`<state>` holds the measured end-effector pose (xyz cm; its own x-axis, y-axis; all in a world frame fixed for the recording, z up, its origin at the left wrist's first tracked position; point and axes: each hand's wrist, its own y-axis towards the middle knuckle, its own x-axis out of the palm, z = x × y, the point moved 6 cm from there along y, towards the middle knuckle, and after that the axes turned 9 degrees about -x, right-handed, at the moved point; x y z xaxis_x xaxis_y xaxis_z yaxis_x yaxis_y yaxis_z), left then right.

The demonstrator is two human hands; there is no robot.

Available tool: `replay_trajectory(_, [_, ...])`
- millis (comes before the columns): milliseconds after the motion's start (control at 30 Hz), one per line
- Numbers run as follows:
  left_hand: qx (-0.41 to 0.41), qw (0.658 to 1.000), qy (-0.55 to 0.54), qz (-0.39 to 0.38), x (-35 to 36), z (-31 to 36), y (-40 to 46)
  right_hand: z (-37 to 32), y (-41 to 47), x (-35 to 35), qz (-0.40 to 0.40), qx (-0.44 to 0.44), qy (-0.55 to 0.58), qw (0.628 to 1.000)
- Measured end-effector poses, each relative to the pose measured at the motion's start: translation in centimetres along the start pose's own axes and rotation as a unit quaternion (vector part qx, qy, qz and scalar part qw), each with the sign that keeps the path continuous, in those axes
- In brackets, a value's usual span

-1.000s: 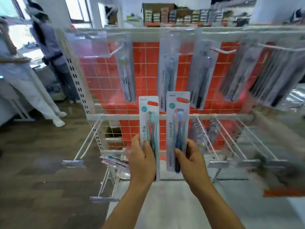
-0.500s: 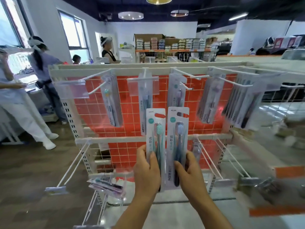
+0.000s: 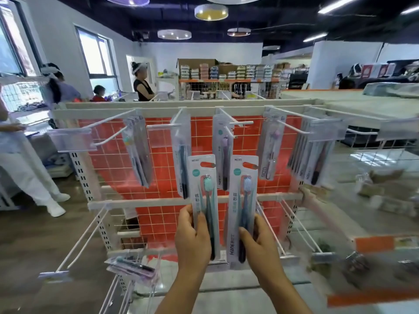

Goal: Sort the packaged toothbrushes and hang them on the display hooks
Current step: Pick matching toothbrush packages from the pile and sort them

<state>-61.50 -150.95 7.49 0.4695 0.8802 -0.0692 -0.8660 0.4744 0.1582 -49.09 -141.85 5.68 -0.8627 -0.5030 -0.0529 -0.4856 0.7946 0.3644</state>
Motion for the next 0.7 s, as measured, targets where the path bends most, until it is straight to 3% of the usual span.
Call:
replay_trajectory(333, [-0.011,1.0,-0.01,0.002,-0.8,-0.3,-0.5,-0.3,-0.9,0.3,-0.032,-0.012,0.009,0.999])
replay_trajectory(700, [-0.006,1.0,-0.01,0.004,-1.6,0.0,-0.7,-0.1,-1.1,0.0,-0.013,0.014,0.038,0.999])
